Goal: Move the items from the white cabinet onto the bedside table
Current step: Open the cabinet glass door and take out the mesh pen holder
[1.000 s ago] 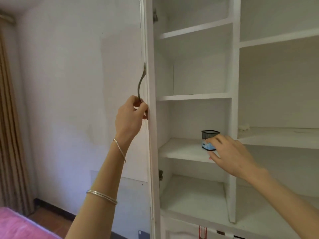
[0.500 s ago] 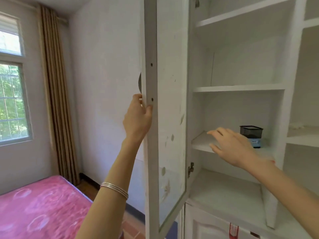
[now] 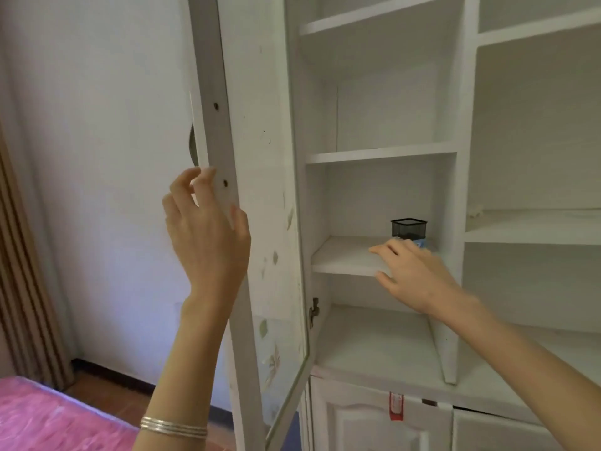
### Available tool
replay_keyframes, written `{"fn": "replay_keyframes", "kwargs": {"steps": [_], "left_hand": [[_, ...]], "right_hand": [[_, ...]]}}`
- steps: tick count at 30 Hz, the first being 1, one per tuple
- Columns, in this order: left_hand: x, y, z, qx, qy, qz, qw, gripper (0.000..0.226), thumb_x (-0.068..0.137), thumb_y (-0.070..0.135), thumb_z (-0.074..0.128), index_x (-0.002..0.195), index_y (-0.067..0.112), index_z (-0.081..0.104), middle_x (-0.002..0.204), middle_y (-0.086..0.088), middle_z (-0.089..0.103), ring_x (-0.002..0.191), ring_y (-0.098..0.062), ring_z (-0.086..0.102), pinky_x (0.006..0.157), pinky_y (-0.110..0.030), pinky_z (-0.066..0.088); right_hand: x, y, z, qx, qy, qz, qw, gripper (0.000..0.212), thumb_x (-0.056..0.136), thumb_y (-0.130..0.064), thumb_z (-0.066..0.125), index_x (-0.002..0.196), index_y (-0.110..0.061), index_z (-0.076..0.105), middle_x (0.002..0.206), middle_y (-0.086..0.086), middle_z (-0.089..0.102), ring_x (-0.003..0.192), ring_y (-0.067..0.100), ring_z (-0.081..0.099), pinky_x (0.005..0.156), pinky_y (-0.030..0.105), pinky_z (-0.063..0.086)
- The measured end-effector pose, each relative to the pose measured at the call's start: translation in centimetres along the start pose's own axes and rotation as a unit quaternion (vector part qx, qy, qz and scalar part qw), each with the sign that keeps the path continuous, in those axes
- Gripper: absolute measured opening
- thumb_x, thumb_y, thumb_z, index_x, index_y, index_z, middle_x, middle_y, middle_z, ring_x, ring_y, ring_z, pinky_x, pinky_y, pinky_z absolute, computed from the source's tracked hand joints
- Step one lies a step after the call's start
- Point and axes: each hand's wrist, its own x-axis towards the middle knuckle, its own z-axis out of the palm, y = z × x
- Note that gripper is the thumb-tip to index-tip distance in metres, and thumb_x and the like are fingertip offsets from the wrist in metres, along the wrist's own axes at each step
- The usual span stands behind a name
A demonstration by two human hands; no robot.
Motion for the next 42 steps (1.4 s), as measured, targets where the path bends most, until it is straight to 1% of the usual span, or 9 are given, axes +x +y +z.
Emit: {"fn": "replay_keyframes", "kwargs": {"steps": [2,4,8,11,18,27,34,39,42], "left_hand": [[-0.8,1.2,0.3,0.012,0.016,0.055,0.998,0.036,0.080,0.006,0.054,0.116,0.006,0.055,0.122,-0.015,0.053,0.108,-0.035,0.045,0.085,-0.036,0.038],[-1.8,2.6,1.4,-0.021,-0.012,0.082,0.996,0.032,0.082,0.006,0.055,0.114,0.008,0.058,0.116,-0.012,0.058,0.107,-0.032,0.046,0.085,-0.033,0.039],[-4.9,4.9,5.5,-0.033,-0.157,0.117,0.980,0.031,0.081,0.007,0.058,0.112,0.007,0.060,0.111,-0.012,0.062,0.102,-0.034,0.052,0.080,-0.042,0.044],[-7.5,5.8,9.3,-0.022,-0.269,0.089,0.959,0.032,0.084,0.015,0.054,0.116,0.010,0.058,0.115,-0.011,0.060,0.102,-0.033,0.053,0.079,-0.043,0.046],[-12.4,8.6,18.4,-0.059,-0.374,0.023,0.925,0.037,0.089,0.023,0.049,0.126,0.018,0.049,0.125,-0.003,0.056,0.114,-0.024,0.049,0.086,-0.035,0.043],[-14.9,11.0,27.3,-0.031,-0.391,-0.021,0.920,0.040,0.089,0.029,0.049,0.128,0.019,0.048,0.123,0.000,0.057,0.113,-0.021,0.050,0.088,-0.035,0.045],[-13.8,10.4,33.7,-0.037,-0.427,-0.035,0.903,0.048,0.088,0.038,0.053,0.130,0.016,0.045,0.125,0.000,0.056,0.114,-0.020,0.051,0.089,-0.034,0.044],[-12.4,10.6,39.0,-0.068,-0.484,-0.069,0.869,0.070,0.081,0.049,0.061,0.137,0.016,0.035,0.133,-0.003,0.052,0.119,-0.023,0.049,0.092,-0.036,0.042],[-12.1,11.2,42.0,-0.100,-0.487,-0.093,0.863,0.083,0.075,0.053,0.067,0.138,0.013,0.032,0.132,-0.006,0.053,0.118,-0.024,0.051,0.090,-0.037,0.044]], "right_hand": [[-0.5,1.1,0.1,-0.005,0.002,0.018,1.000,0.044,0.093,-0.034,0.041,0.135,-0.022,0.039,0.134,0.001,0.046,0.124,0.023,0.042,0.092,0.037,0.041],[-1.0,2.5,0.2,-0.011,0.002,0.035,0.999,0.044,0.092,-0.033,0.042,0.135,-0.021,0.040,0.134,0.002,0.046,0.124,0.023,0.042,0.093,0.036,0.042],[-1.6,5.5,0.6,-0.014,0.001,0.066,0.998,0.044,0.091,-0.030,0.048,0.133,-0.019,0.044,0.133,0.006,0.046,0.121,0.027,0.044,0.093,0.039,0.043],[-1.6,8.0,1.0,-0.018,-0.006,0.082,0.996,0.045,0.090,-0.032,0.049,0.133,-0.018,0.044,0.131,0.007,0.047,0.120,0.028,0.044,0.094,0.039,0.042],[-1.0,14.8,3.1,0.003,-0.041,0.101,0.994,0.048,0.089,-0.031,0.051,0.134,-0.016,0.043,0.133,0.008,0.046,0.121,0.028,0.044,0.097,0.039,0.041],[3.5,19.7,5.4,0.061,-0.036,0.024,0.997,0.046,0.091,-0.025,0.046,0.136,-0.019,0.039,0.133,0.002,0.044,0.123,0.020,0.041,0.094,0.034,0.041],[6.3,20.5,8.2,0.107,-0.026,0.013,0.994,0.047,0.092,-0.020,0.046,0.138,-0.018,0.037,0.135,0.001,0.041,0.124,0.017,0.038,0.097,0.030,0.040],[8.1,20.4,9.9,0.146,-0.013,0.022,0.989,0.044,0.092,-0.012,0.046,0.136,-0.014,0.039,0.136,0.004,0.042,0.125,0.019,0.039,0.099,0.028,0.037],[9.6,20.5,10.7,0.151,0.006,0.038,0.988,0.044,0.093,-0.007,0.043,0.136,-0.013,0.039,0.138,0.004,0.040,0.125,0.020,0.039,0.101,0.029,0.038]]}}
